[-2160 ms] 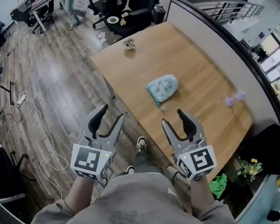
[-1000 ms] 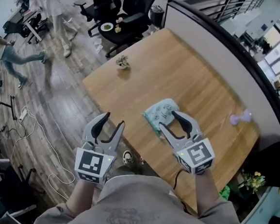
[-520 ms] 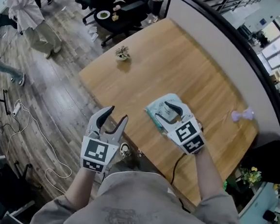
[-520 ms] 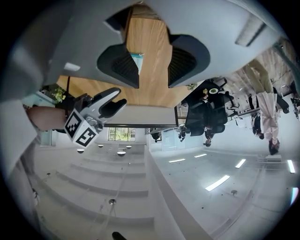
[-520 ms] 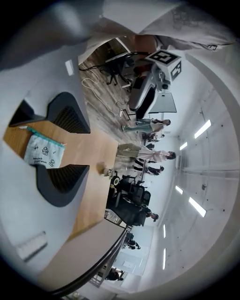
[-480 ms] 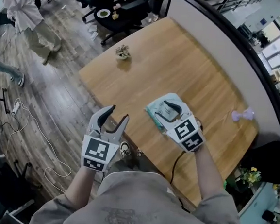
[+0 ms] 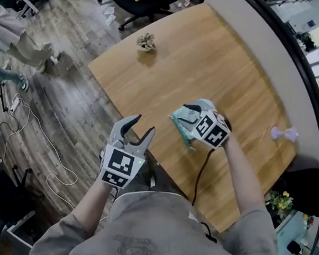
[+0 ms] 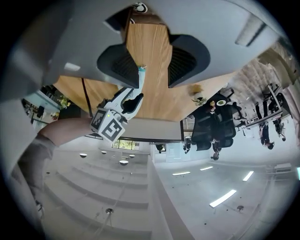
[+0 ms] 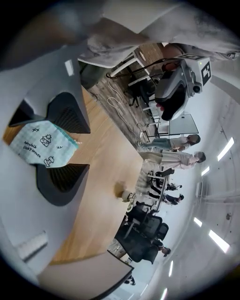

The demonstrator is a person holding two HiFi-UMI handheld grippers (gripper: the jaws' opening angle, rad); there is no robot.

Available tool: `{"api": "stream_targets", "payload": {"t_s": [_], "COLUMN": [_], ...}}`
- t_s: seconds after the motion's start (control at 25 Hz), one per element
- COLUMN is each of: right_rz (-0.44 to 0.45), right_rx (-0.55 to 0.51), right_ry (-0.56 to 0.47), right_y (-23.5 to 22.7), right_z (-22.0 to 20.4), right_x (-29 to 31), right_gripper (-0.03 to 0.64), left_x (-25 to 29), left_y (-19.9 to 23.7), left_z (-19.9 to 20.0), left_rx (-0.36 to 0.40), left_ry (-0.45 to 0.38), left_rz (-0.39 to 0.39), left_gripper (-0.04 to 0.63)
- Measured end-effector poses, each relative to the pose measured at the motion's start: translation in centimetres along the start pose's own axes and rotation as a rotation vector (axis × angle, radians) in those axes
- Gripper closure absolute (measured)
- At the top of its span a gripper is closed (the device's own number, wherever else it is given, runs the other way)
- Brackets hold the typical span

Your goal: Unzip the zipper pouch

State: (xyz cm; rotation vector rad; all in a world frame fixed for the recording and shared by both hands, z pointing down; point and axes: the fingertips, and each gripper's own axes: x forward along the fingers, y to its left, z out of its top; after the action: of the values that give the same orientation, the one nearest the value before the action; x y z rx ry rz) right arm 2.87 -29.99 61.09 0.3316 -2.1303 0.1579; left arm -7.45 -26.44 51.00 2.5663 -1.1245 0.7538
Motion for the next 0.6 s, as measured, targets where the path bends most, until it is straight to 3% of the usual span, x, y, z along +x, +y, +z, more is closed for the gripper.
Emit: {"api": "stream_targets", "payload": {"t_s": [0.6], "right_rz": [0.264], "right_rx": [-0.262], "right_ry": [0.239], "right_y": [-0.1], "right_z": [-5.8], "right_x": [9.1], "right_gripper": [0.405], "left_x": [3.6], "left_y": [0.6], "left_z": [-7.0], "left_rx": [-0.027], "left_ry": [0.118], "left_rz": [-0.029], "left_gripper": [0.414]}}
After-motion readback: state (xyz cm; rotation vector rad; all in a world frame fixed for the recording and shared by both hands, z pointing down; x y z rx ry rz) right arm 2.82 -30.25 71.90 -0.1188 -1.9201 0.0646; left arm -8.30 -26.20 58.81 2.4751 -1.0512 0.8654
